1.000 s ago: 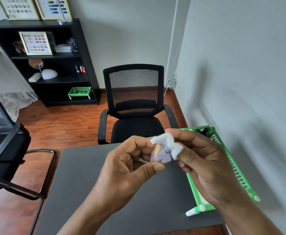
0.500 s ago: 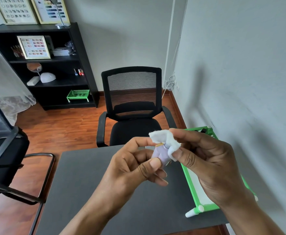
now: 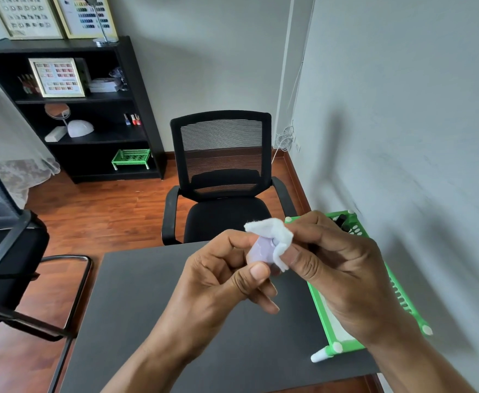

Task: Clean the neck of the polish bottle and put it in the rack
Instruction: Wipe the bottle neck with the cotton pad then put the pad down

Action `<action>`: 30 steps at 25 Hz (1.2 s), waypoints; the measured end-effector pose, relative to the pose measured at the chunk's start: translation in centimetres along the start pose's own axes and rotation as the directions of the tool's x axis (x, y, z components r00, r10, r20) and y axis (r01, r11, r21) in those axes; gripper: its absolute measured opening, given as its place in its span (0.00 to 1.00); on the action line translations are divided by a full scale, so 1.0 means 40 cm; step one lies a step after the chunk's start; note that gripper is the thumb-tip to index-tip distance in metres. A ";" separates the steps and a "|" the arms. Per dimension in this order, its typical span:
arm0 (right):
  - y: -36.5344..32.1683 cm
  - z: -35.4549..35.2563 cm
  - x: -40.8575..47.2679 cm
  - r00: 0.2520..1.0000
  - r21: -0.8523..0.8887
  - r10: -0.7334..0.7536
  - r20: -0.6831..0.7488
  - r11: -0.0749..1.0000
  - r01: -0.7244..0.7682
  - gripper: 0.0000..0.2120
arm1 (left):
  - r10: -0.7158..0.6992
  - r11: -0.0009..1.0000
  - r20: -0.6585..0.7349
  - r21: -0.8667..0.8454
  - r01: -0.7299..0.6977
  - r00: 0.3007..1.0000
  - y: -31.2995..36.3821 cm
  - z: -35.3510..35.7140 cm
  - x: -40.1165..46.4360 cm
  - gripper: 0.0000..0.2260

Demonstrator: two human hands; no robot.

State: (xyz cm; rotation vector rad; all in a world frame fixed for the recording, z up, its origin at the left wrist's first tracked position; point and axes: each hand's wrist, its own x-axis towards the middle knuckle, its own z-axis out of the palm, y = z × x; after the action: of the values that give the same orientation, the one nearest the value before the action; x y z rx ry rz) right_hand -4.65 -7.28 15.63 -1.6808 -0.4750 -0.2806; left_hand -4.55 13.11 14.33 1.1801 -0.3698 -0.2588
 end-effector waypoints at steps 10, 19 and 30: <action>0.036 -0.009 0.005 0.982 0.391 0.175 0.070 0.901 -0.189 0.19 | -0.177 0.916 0.345 -0.286 0.283 0.922 0.000 -0.002 0.015 0.14; -0.002 -0.008 -0.019 0.980 0.363 0.185 0.075 0.910 -0.200 0.14 | -0.110 0.958 0.212 -0.238 0.160 0.971 -0.011 -0.015 0.005 0.15; -0.053 -0.043 0.021 0.985 -0.040 -0.054 0.163 0.997 0.062 0.06 | -0.202 0.941 0.193 -0.232 0.245 0.960 0.004 0.013 0.003 0.19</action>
State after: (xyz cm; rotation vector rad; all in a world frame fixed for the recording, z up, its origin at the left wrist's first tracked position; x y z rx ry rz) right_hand -4.75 -8.60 18.15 -1.7437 -0.6437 -0.1993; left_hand -4.66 12.67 14.67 0.9491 -0.3362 -0.5903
